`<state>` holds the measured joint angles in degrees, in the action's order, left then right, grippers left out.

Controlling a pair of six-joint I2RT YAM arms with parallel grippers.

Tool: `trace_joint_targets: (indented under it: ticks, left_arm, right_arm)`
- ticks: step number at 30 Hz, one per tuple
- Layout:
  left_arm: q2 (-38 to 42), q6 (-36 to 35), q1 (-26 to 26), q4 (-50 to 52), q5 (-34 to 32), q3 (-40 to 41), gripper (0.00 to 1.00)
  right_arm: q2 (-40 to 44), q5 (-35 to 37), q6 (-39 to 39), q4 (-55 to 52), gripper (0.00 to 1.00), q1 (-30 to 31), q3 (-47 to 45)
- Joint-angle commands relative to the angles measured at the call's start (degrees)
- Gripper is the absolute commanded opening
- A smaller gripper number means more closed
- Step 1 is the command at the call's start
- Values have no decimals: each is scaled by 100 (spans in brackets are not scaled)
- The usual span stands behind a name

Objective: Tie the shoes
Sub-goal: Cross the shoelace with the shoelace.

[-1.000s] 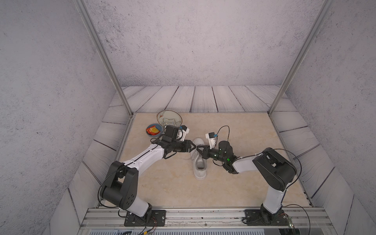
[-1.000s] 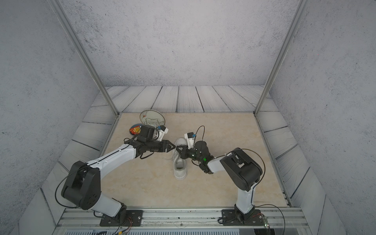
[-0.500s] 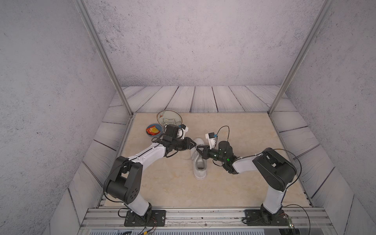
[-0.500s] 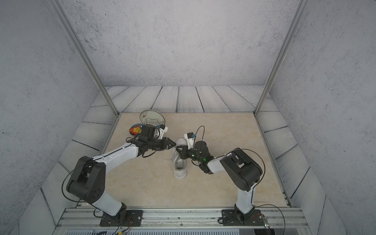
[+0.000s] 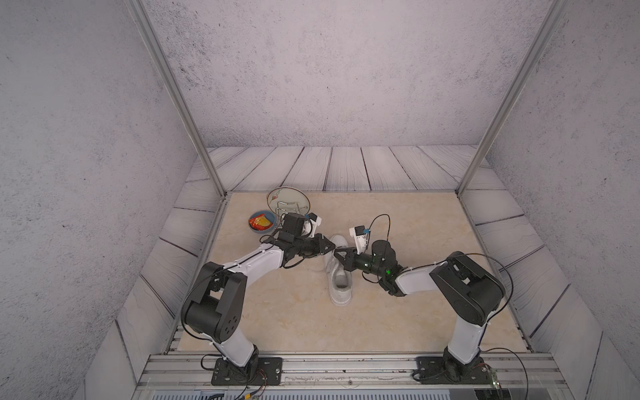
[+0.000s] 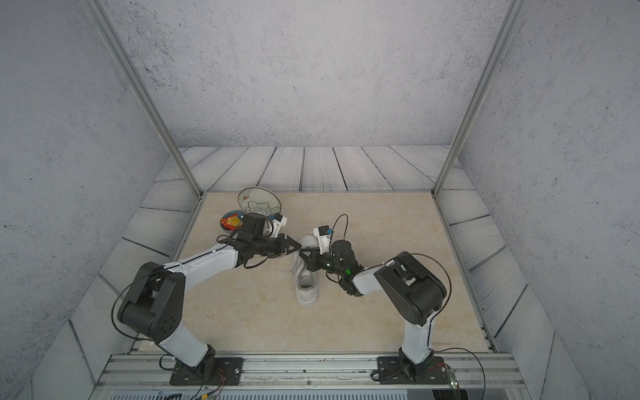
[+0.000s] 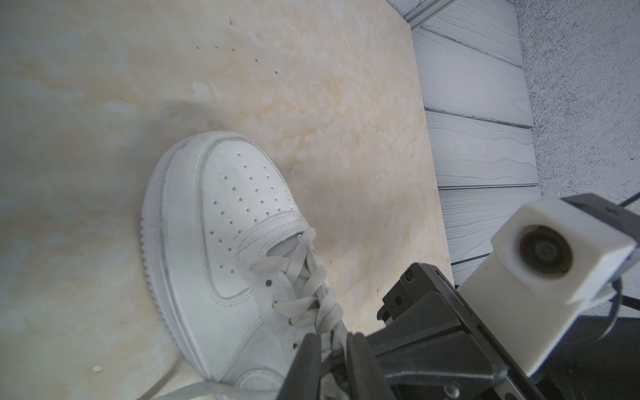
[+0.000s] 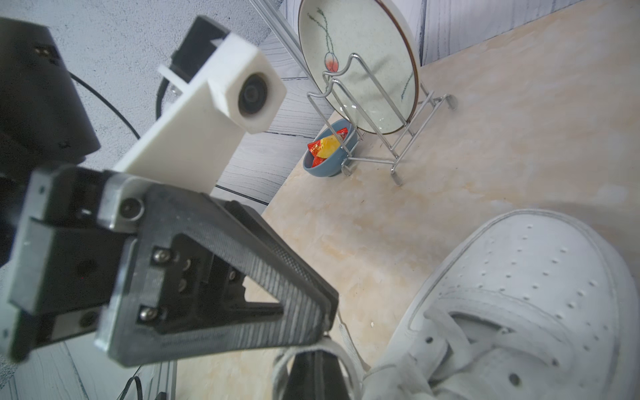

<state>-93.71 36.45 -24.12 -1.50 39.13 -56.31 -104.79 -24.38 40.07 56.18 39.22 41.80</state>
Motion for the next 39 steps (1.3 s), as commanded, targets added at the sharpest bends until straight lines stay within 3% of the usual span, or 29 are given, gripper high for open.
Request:
trace_joint_targets:
  ticks: [1,15,27,36,39]
  left_arm:
    - [-64,57,30,-61,94,109,20]
    - [254,284,27,-96,165,401,24]
    - [271,244,21,-67,292,367,19]
    - [338,187,21,-39,364,320,0]
    - [371,153,21,-44,332,301,0]
  right_arm:
    - [-113,45,-24,-2,0,56,-40]
    - [-77,135,-46,-57,0,56,-42]
    - [-76,153,-74,-109,0,59,20]
    - [-41,185,-105,-70,0,58,-1]
    - [-7,274,-136,109,0,57,-113]
